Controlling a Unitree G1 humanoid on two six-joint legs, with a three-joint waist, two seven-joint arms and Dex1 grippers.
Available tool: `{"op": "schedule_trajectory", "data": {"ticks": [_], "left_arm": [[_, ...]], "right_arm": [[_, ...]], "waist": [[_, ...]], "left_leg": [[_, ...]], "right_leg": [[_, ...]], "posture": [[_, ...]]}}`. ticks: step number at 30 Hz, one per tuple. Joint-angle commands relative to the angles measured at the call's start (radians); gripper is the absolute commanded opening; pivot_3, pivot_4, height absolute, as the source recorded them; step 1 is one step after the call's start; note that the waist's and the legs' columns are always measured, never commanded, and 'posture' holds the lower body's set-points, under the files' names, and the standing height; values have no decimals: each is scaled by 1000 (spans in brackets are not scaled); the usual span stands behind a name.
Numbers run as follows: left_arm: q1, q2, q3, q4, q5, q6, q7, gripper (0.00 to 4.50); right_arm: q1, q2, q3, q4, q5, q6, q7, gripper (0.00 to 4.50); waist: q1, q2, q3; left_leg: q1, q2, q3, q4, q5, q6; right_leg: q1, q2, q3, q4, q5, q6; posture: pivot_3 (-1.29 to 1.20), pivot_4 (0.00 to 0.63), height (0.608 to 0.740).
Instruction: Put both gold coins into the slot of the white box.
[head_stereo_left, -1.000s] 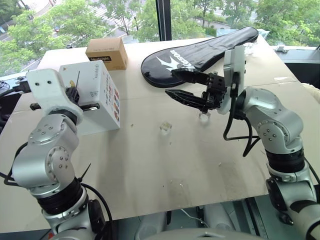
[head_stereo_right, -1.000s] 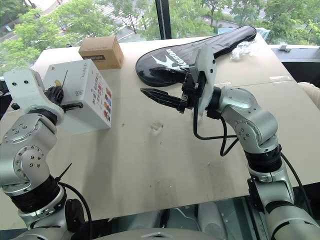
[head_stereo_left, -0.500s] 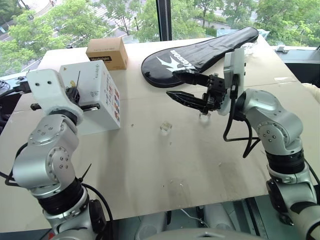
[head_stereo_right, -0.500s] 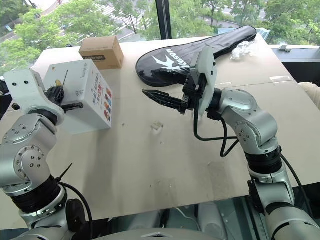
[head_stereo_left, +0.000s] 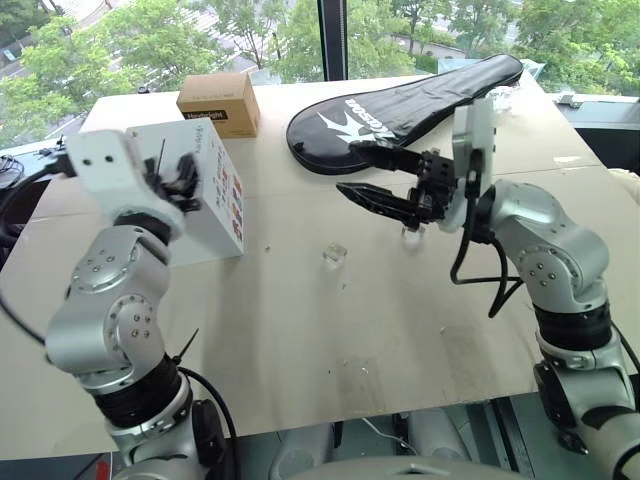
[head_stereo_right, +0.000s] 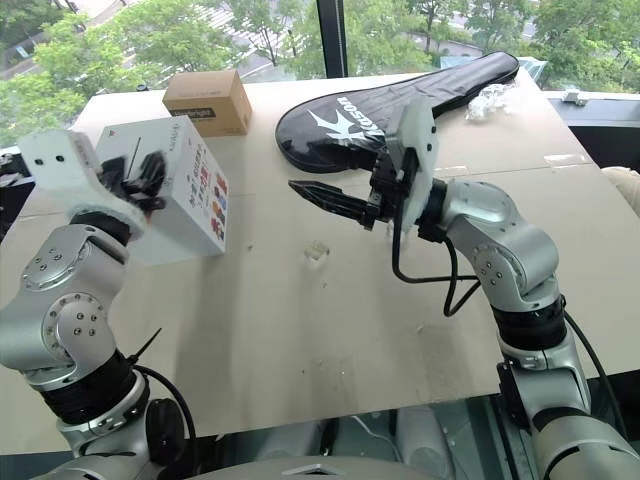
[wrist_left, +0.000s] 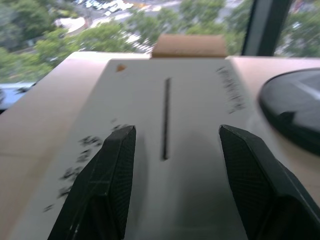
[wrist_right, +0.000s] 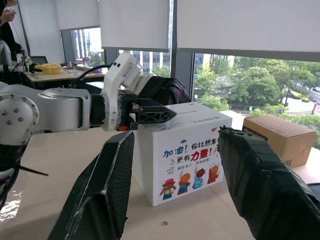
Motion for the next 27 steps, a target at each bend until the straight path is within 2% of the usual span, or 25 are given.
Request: {"op": "schedule_trajectory", "data": {"ticks": [1, 3, 4, 5, 8, 12, 16, 22, 27], "left_arm": [[138, 12, 71, -185, -315, -35, -215, 2635], [301, 52, 101, -255, -426, -6, -328, 2635], [386, 81, 108, -270, -435, 0, -375, 2635], [482, 109, 112, -274, -412, -14, -419, 2635], [699, 174, 109, -212, -283, -146, -488, 2635], [900, 215, 117, -116, -197, -306, -627, 2635], [1009, 233, 137, -122, -231, -369, -720, 2635], [1046, 218, 143, -118, -236, -425, -712, 2635], [1052, 215, 146, -106, -237, -454, -692, 2698]], "right_arm": [[95, -85, -41, -54, 0, 1, 56, 2854], [160, -133, -26, -47, -31, -12, 94, 2854], [183, -144, -8, -29, -60, -33, 102, 2854], [208, -147, 16, -4, -96, -57, 101, 2854], [245, -129, 119, 105, -280, -187, 76, 2854], [216, 14, 190, 261, -400, -279, -10, 2854], [176, 148, 261, 371, -499, -351, -62, 2854], [150, 259, 297, 498, -599, -394, -139, 2854], [151, 304, 265, 541, -637, -430, -202, 609]], "waist": [[-2, 0, 0], [-8, 0, 0], [-18, 0, 0], [-33, 0, 0], [-30, 1, 1], [-25, 2, 1], [-20, 2, 2], [-18, 1, 1], [-23, 1, 2]], "left_leg": [[0, 0, 0, 0, 0, 0], [0, 0, 1, 0, 0, 0], [0, 0, 2, -1, 0, 0], [1, 1, 4, -3, 0, 0], [8, 2, 7, -8, 0, 0], [16, 3, 9, -7, 1, -1], [22, 4, 7, -7, 0, -1], [21, 3, 4, -9, 0, -1], [21, 3, 4, -10, 0, -1]], "right_leg": [[0, 0, 0, 0, 0, 0], [0, 0, 0, -1, 0, 0], [0, 0, 1, -2, 0, 0], [0, 0, 2, -3, 0, 0], [-1, 2, 8, -1, 0, -1], [6, 3, 10, 2, 2, -4], [15, 4, 9, -3, 2, -3], [15, 3, 7, -6, 2, -3], [15, 3, 7, -6, 2, -4]], "posture": [[0, 150, 740], [0, 150, 740], [0, 150, 740], [0, 150, 740], [0, 150, 740], [0, 150, 740], [0, 150, 740], [0, 150, 740], [0, 150, 740]]}}
